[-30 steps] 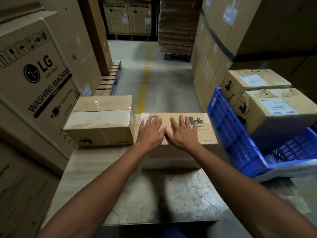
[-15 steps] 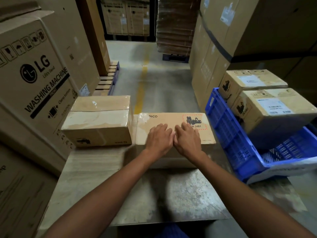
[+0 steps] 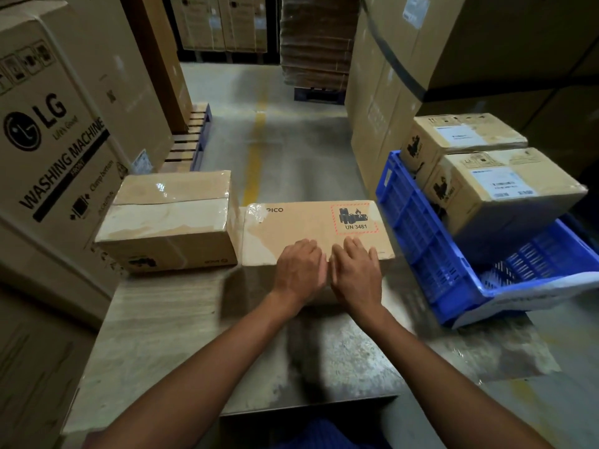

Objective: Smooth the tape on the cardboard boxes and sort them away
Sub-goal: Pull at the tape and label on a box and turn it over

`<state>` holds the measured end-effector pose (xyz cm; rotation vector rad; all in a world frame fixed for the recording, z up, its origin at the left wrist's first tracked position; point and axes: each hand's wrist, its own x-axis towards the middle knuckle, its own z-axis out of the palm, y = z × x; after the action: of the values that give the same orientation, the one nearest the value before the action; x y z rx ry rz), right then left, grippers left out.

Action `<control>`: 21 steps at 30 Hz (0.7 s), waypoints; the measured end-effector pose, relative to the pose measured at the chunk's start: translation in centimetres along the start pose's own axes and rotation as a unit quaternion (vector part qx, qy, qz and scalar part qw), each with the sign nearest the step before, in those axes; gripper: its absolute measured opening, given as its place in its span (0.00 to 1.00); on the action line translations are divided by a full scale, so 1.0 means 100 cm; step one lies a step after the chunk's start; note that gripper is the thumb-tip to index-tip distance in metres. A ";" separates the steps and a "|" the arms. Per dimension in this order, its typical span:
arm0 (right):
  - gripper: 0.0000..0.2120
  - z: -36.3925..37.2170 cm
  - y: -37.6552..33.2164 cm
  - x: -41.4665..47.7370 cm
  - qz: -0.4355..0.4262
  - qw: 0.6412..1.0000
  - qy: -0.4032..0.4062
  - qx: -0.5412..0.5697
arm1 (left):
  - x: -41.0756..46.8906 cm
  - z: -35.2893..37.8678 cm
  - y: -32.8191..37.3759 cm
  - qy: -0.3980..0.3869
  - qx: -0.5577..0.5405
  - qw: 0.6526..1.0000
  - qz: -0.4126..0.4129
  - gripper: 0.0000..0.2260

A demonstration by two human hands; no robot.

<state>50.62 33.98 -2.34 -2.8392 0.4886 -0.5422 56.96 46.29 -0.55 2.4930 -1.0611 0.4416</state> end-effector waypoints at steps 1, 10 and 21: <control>0.15 0.001 0.000 -0.001 0.004 1.000 0.005 0.005 | 0.004 0.001 0.003 -0.003 0.014 1.000 -0.011 0.14; 0.14 -0.013 0.029 0.008 0.019 1.000 -0.006 -0.012 | 0.029 0.017 0.024 -0.060 0.021 0.997 0.037 0.19; 0.12 -0.032 0.045 0.042 -0.019 0.996 -0.055 -0.062 | 0.072 0.012 0.033 -0.175 0.062 0.983 0.001 0.18</control>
<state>51.85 27.86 0.71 -2.9823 0.4658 -0.3717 59.40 39.25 2.29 2.7486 -1.1952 0.0687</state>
